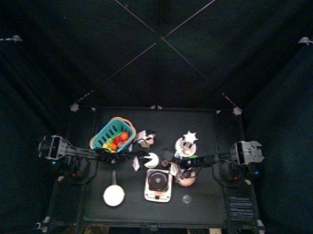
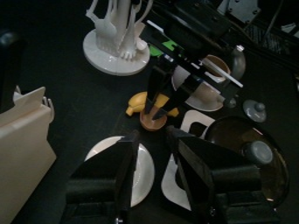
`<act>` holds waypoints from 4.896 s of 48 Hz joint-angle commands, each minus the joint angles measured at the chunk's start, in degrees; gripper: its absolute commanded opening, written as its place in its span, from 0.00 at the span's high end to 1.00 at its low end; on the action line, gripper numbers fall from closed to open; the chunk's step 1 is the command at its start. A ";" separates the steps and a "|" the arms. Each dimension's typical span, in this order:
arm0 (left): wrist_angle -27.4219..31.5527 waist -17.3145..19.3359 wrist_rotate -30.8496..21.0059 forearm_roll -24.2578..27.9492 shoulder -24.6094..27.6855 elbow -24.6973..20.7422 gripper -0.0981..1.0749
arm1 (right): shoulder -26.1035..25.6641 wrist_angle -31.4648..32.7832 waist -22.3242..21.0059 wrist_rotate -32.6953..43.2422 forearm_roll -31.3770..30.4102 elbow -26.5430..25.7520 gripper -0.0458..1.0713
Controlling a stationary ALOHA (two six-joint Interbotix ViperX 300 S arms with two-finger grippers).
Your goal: Grabb eggshell half from table
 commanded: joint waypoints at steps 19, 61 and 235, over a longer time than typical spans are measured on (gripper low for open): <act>-0.18 0.00 -0.09 -0.09 -0.44 -0.44 0.29 | -0.44 0.18 -0.79 -0.09 0.09 -0.97 0.61; -0.18 -0.09 0.00 0.00 -0.88 -0.18 0.29 | -7.12 0.09 -0.88 -0.09 0.00 0.62 0.59; 0.26 1.23 0.00 -2.90 -2.37 -0.26 0.29 | -5.36 -2.64 -1.58 0.00 0.44 1.14 0.44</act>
